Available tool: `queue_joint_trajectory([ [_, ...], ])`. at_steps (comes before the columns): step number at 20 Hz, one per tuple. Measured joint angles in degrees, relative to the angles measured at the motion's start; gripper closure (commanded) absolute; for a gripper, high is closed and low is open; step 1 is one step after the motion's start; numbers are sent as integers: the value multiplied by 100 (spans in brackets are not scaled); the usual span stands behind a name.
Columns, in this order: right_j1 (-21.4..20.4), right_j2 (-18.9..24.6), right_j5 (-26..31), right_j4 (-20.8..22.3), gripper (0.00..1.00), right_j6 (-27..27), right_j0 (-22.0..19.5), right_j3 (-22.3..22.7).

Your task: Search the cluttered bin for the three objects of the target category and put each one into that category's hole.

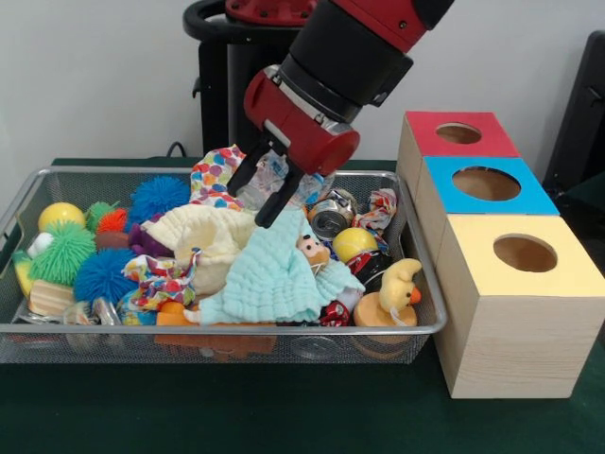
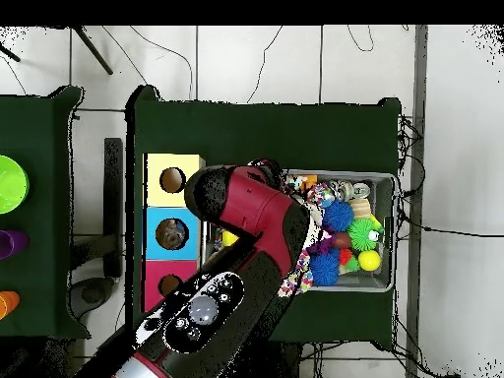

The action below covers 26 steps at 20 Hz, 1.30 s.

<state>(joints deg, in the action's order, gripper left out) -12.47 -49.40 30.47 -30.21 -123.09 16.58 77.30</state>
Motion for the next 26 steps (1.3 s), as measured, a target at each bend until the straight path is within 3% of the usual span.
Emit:
queue_joint_trajectory([
  [9, 55, -296, 169, -1, 100, -159, 250, -1],
  [17, 190, -575, 284, -1, 100, -715, 690, -2],
  [26, 269, -668, 393, -2, 100, -1198, 871, -3],
])
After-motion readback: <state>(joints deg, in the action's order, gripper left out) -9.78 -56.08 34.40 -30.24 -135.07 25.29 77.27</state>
